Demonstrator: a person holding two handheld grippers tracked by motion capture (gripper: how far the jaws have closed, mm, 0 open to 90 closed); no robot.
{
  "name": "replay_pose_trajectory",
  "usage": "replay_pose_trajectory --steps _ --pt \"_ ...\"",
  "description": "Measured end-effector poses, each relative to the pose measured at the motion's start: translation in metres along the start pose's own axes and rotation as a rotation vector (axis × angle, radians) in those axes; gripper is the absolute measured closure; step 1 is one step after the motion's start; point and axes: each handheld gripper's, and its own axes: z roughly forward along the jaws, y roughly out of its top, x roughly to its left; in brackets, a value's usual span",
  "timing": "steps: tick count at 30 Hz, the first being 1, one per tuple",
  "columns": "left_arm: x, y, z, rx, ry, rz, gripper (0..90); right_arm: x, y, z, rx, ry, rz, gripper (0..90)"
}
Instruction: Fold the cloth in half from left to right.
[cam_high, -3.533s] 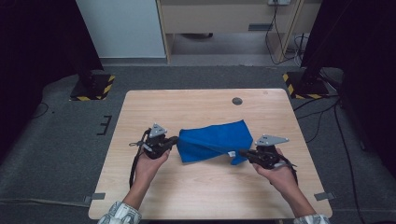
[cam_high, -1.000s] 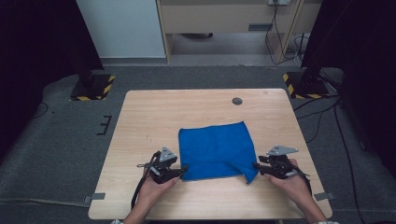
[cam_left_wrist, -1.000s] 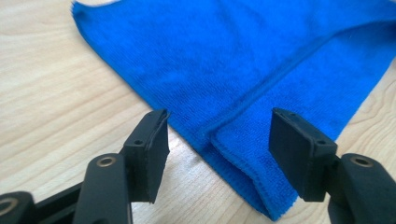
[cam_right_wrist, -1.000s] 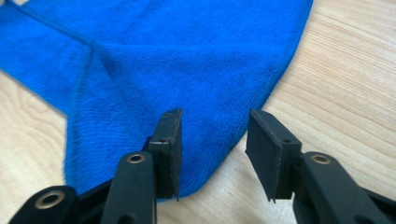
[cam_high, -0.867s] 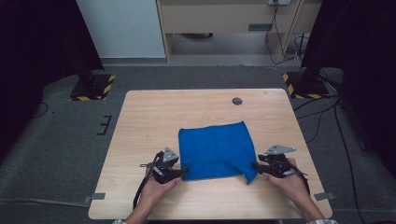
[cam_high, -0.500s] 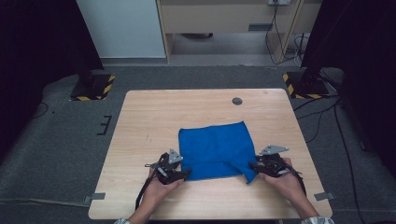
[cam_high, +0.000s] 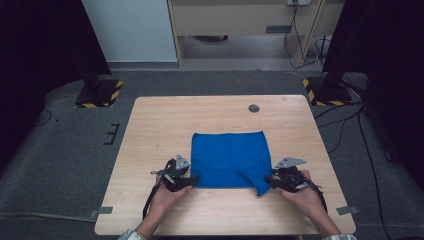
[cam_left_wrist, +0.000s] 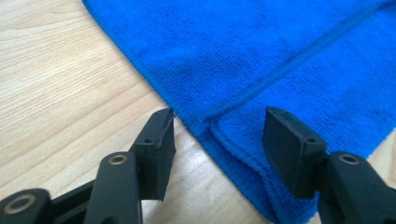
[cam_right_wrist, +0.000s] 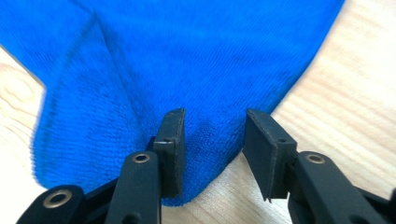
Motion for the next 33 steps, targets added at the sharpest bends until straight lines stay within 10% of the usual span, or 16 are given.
replay_pose_trajectory --steps 8,17,25,33 --pt "0.001 0.001 -0.012 -0.054 -0.007 -0.028 41.7 0.021 -0.003 -0.036 -0.074 0.004 -0.004 76.2" --pt "0.004 0.005 -0.013 -0.085 -0.002 -0.055 46.7 0.039 -0.004 -0.037 -0.087 0.037 -0.022 81.4" --pt "-0.001 0.005 -0.006 -0.063 0.01 -0.034 46.8 0.062 -0.003 -0.021 -0.064 -0.01 -0.046 48.0" --pt "-0.003 0.003 -0.001 -0.032 -0.009 -0.014 55.4 0.064 -0.002 -0.01 -0.032 -0.079 -0.08 42.6"
